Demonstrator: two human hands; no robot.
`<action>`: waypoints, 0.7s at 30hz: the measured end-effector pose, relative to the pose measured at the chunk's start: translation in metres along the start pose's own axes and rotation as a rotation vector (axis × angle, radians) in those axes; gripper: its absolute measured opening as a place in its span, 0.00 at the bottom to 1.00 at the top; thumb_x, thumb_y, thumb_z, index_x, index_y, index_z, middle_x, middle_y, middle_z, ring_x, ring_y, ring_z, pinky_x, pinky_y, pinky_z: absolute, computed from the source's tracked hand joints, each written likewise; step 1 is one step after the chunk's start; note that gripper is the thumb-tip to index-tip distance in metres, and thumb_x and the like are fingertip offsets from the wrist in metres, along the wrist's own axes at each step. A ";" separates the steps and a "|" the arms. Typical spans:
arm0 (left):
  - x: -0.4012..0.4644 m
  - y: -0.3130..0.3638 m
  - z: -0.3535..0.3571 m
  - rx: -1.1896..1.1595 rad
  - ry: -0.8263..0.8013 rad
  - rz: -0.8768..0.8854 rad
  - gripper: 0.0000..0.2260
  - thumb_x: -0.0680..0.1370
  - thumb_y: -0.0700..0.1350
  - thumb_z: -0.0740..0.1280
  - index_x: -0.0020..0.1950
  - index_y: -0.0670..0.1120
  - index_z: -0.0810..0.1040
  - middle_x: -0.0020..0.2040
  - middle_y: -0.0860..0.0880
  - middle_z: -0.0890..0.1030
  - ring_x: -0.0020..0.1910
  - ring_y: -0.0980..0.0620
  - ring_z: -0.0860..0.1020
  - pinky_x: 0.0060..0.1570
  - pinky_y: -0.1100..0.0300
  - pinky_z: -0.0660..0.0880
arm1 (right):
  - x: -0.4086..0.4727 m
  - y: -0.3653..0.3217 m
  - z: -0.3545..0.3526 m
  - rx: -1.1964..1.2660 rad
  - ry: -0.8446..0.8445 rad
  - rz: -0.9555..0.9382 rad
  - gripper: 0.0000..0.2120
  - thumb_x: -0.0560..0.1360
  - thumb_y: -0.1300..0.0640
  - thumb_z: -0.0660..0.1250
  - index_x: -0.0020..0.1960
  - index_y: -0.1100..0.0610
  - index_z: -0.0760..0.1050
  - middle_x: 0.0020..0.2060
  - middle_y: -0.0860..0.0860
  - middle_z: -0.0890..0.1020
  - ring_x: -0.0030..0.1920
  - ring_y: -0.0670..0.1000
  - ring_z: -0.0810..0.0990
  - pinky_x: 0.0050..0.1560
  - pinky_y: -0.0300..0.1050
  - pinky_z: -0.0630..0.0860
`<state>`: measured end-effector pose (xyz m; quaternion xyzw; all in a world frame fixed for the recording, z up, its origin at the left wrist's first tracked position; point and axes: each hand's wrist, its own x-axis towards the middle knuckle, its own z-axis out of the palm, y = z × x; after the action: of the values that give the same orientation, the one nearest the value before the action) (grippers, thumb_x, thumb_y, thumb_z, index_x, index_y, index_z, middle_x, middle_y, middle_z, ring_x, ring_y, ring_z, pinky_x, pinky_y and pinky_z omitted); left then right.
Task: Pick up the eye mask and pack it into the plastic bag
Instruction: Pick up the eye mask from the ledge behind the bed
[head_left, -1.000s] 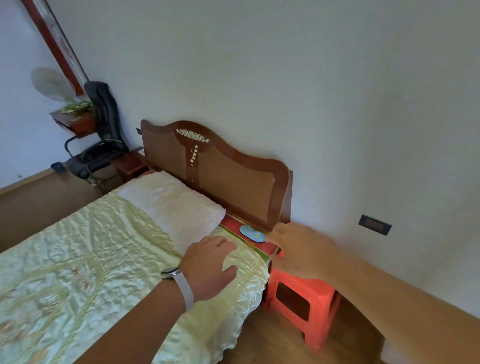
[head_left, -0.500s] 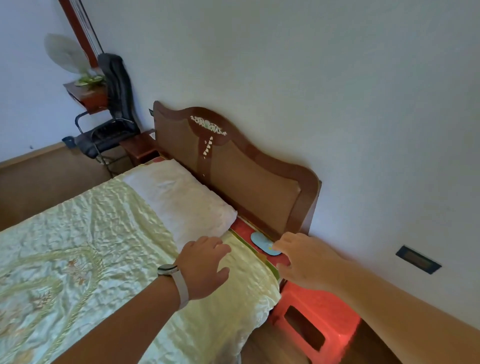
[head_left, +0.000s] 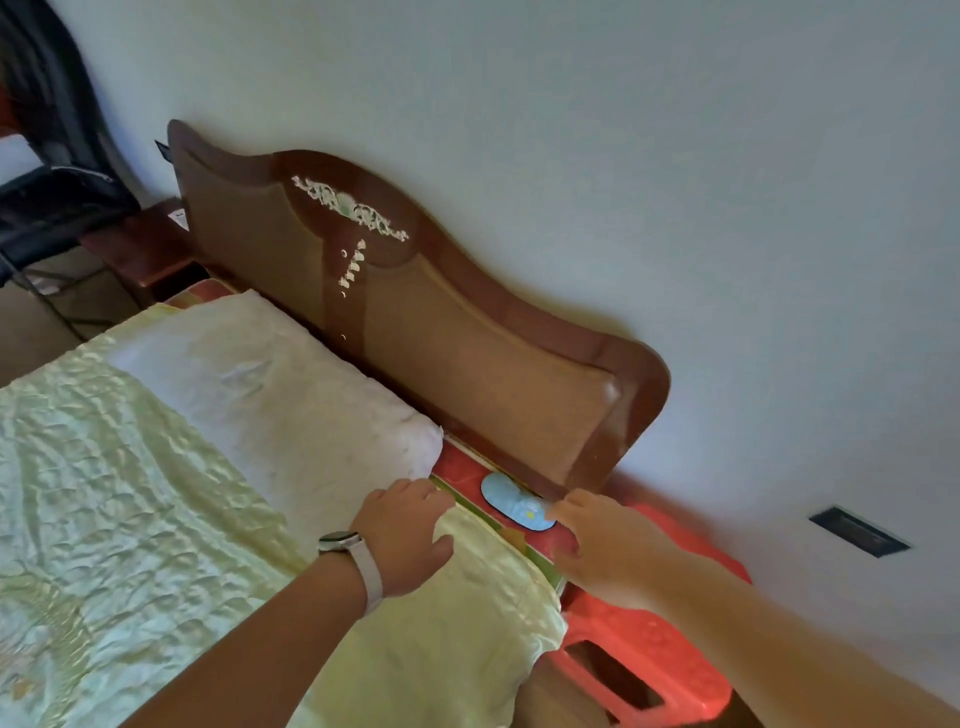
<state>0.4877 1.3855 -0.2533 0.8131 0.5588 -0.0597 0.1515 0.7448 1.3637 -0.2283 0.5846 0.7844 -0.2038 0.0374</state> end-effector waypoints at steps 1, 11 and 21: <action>0.009 -0.004 0.003 -0.003 -0.015 0.007 0.22 0.77 0.58 0.60 0.70 0.54 0.70 0.68 0.53 0.74 0.66 0.50 0.71 0.62 0.53 0.68 | 0.005 0.005 0.001 0.006 -0.010 0.016 0.19 0.74 0.46 0.58 0.64 0.45 0.70 0.55 0.44 0.75 0.55 0.50 0.75 0.51 0.48 0.74; 0.089 -0.009 0.048 -0.002 -0.210 0.035 0.23 0.76 0.57 0.59 0.70 0.52 0.70 0.68 0.49 0.74 0.66 0.46 0.70 0.61 0.48 0.69 | 0.072 0.044 0.027 0.072 -0.088 0.098 0.19 0.74 0.49 0.58 0.65 0.48 0.70 0.57 0.47 0.74 0.58 0.52 0.74 0.52 0.47 0.73; 0.181 0.002 0.125 -0.174 -0.301 -0.043 0.17 0.78 0.51 0.62 0.66 0.48 0.75 0.66 0.48 0.77 0.63 0.45 0.73 0.61 0.51 0.70 | 0.147 0.110 0.109 0.091 -0.202 0.159 0.18 0.76 0.45 0.60 0.63 0.52 0.71 0.57 0.51 0.74 0.57 0.55 0.75 0.52 0.51 0.74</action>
<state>0.5654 1.5070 -0.4192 0.7665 0.5503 -0.1355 0.3021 0.7816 1.4821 -0.4017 0.6226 0.7176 -0.2935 0.1058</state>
